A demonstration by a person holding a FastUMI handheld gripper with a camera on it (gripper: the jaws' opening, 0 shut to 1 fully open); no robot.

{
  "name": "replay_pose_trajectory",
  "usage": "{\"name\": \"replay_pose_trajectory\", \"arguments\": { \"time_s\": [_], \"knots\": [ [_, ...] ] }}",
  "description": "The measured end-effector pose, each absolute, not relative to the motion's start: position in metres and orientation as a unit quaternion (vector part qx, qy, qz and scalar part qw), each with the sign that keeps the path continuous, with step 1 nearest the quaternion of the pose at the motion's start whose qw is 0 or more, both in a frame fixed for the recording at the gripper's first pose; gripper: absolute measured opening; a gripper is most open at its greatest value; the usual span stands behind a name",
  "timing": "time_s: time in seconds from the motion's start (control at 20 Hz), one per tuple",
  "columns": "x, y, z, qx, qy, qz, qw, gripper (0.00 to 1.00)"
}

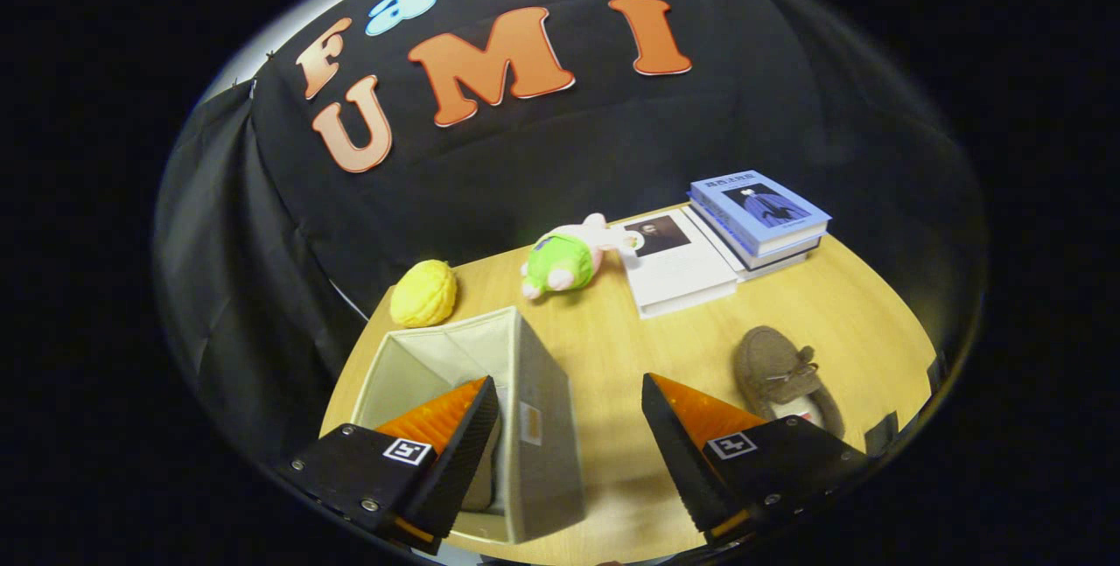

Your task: Open the storage box then place both shoes into the box .Put the left shoe in first, then the right shoe, with the right side of both shoes facing outward in a uniform manner.

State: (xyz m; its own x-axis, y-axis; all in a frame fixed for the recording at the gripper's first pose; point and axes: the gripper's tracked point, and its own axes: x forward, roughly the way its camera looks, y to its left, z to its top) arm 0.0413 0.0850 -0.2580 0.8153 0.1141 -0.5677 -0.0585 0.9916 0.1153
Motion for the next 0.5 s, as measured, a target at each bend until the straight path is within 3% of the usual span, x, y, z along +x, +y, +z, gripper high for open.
{"name": "replay_pose_trajectory", "arguments": {
  "time_s": [0.5],
  "knots": [
    [0.029,-0.081,-0.290,0.036,0.309,-0.066,0.948,0.99]
  ]
}}
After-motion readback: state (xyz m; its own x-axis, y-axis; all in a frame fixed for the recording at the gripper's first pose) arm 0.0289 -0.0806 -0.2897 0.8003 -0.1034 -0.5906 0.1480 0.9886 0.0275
